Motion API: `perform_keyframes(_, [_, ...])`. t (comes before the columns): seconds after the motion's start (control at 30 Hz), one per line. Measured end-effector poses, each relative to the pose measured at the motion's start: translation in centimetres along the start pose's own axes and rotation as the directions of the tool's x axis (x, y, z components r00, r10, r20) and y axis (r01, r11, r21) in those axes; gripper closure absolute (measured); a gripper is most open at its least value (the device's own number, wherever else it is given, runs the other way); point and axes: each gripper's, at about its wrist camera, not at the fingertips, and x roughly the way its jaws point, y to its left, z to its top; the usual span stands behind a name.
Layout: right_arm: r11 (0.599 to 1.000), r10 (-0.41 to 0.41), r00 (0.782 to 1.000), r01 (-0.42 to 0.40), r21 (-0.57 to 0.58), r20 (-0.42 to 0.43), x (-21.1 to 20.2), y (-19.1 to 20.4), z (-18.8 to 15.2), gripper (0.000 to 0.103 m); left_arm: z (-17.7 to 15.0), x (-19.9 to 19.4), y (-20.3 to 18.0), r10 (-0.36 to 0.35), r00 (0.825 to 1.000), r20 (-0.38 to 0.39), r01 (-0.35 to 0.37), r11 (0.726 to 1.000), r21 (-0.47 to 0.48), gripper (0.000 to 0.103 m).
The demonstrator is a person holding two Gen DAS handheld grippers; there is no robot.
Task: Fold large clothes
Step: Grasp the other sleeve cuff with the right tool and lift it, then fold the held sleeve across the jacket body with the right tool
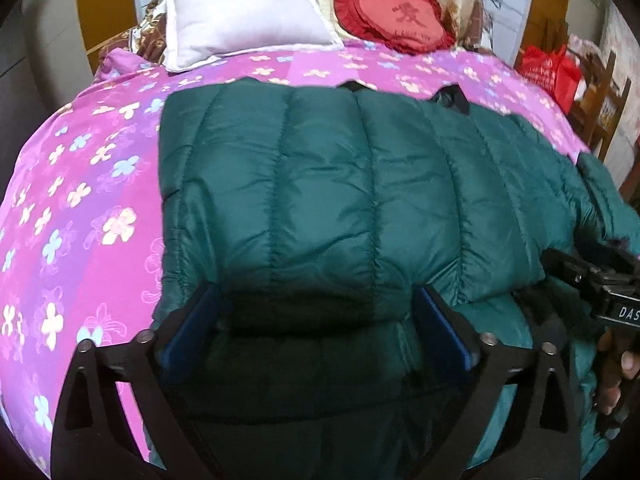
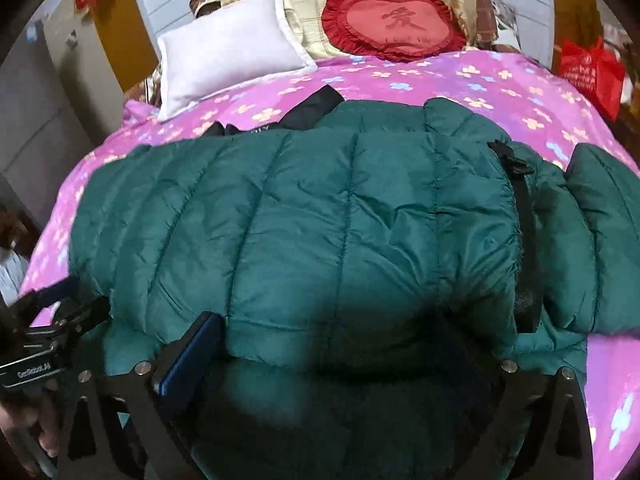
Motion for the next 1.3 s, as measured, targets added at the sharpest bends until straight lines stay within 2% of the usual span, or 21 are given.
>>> perform_keyframes(0.17, [1.0,0.009,1.0,-0.009,0.006,0.003,-0.3,-0.2,0.0,0.0,-0.3,-0.2,0.0,0.001,1.0,0.014,-0.001,1.0,0.0,0.002])
perform_keyframes(0.2, [1.0,0.007,1.0,-0.007,0.012,0.013,-0.8,-0.4,0.1,0.003,-0.3,-0.5,0.3,-0.007,1.0,0.021,0.007,1.0,-0.01,0.002])
perform_keyframes(0.3, [0.995,-0.091,0.989,0.086,0.046,0.113,-4.7,-2.6,0.2,0.006,-0.3,-1.8,1.0,-0.019,0.999,0.046,0.022,0.998,-0.059,0.002])
perform_keyframes(0.4, [0.963,-0.253,0.948,0.227,0.148,0.191,-9.3,-8.6,0.1,0.006,-0.3,-2.9,1.3,-0.013,0.996,0.084,0.019,0.997,-0.078,0.002])
perform_keyframes(0.47, [0.91,-0.365,0.916,0.314,0.27,0.168,-11.5,-14.4,-0.6,0.006,-0.2,-3.4,1.3,-0.012,0.995,0.101,0.021,0.996,-0.084,0.002])
perform_keyframes(0.53, [0.829,-0.448,0.885,0.359,0.429,0.126,-13.7,-21.5,-2.2,0.008,-0.2,-3.7,1.2,-0.013,0.994,0.11,0.023,0.996,-0.092,0.002])
perform_keyframes(0.63, [0.716,-0.515,0.855,0.393,0.577,0.056,-16.1,-30.1,-4.9,0.024,-0.2,-3.9,0.9,-0.012,0.993,0.118,0.022,0.996,-0.085,0.002])
perform_keyframes(0.73, [0.653,-0.5,0.866,0.368,0.662,0.013,-17.4,-36.5,-6.9,0.033,-0.3,-3.9,0.7,-0.002,0.992,0.122,0.012,0.997,-0.075,0.002])
perform_keyframes(0.83, [0.607,-0.459,0.888,0.298,0.736,0.02,-17.8,-40.5,-8.7,0.033,-0.4,-3.7,0.5,0.012,0.993,0.12,-0.003,0.997,-0.071,0.002])
perform_keyframes(0.9, [0.607,-0.409,0.912,0.247,0.755,0.031,-16.9,-42.3,-9.3,0.036,-0.4,-3.6,0.5,0.019,0.993,0.12,-0.011,0.997,-0.071,0.002])
perform_keyframes(0.93, [0.618,-0.424,0.905,0.254,0.744,0.044,-16.8,-42.4,-9.2,0.036,-0.5,-3.5,0.5,0.026,0.992,0.121,-0.018,0.997,-0.07,0.002])
perform_keyframes(1.07, [0.664,-0.426,0.901,0.245,0.706,0.089,-15.8,-42.1,-8.2,0.036,-0.5,-3.4,0.5,0.039,0.992,0.121,-0.031,0.997,-0.07,0.002])
perform_keyframes(1.13, [0.697,-0.401,0.908,0.216,0.684,0.123,-15.2,-41.6,-7.8,0.039,-0.6,-3.3,0.5,0.043,0.992,0.122,-0.035,0.997,-0.067,0.002])
perform_keyframes(1.23, [0.736,-0.388,0.914,0.229,0.637,0.12,-13.8,-40.9,-6.5,0.043,-0.6,-3.2,0.4,0.052,0.991,0.121,-0.044,0.997,-0.064,0.002])
perform_keyframes(1.27, [0.749,-0.391,0.914,0.25,0.614,0.106,-13.4,-40.6,-6.0,0.045,-0.7,-3.1,0.4,0.053,0.991,0.119,-0.046,0.997,-0.063,0.002])
perform_keyframes(1.3, [0.751,-0.404,0.91,0.273,0.602,0.092,-13.2,-40.6,-5.8,0.056,-0.7,-3.1,0.4,0.054,0.992,0.117,-0.047,0.997,-0.064,0.002])
